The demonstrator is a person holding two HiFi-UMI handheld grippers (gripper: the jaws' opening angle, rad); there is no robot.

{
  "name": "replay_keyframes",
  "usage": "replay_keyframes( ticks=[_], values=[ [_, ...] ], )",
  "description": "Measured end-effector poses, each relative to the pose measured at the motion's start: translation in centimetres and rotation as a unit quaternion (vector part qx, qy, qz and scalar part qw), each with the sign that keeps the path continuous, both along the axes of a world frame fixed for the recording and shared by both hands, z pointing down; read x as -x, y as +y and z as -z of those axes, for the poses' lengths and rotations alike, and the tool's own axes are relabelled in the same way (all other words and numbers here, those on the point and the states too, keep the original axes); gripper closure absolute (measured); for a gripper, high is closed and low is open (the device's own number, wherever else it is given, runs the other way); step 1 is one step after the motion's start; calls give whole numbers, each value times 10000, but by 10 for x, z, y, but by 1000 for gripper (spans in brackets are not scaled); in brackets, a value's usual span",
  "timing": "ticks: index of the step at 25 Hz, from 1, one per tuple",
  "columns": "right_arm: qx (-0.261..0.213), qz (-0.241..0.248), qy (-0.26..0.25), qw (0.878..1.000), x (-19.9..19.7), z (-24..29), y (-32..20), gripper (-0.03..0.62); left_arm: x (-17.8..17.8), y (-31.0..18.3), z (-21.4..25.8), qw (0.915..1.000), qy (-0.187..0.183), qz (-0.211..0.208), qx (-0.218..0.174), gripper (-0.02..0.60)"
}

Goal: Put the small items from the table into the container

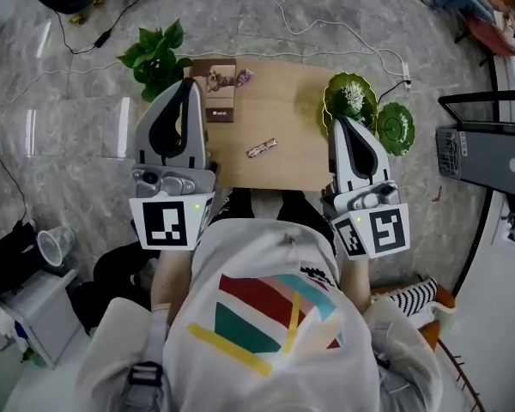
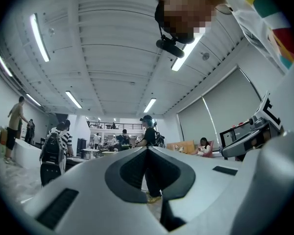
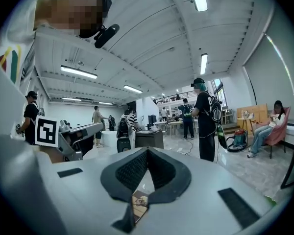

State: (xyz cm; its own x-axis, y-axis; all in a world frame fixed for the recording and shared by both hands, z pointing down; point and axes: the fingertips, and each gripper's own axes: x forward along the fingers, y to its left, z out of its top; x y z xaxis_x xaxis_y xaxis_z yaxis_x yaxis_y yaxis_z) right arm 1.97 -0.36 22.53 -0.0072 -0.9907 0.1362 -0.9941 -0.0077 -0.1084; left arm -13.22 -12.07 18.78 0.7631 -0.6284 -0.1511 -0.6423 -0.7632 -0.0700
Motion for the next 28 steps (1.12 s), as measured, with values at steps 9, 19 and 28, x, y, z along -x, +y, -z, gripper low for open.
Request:
replay_keyframes(
  ticks=[9, 19, 28],
  values=[
    [-196, 743, 52, 9970, -17, -6, -30, 579, -20, 0, -10, 9994, -166, 287, 56, 574],
    [111, 2729, 1272, 9535, 37, -83, -81, 230, -41, -11, -73, 9973, -464, 402, 413, 574],
    [1880, 4598, 2357, 8353, 94, -325, -33, 232, -20, 2, -173, 9874, -983, 680, 1041, 574]
  ],
)
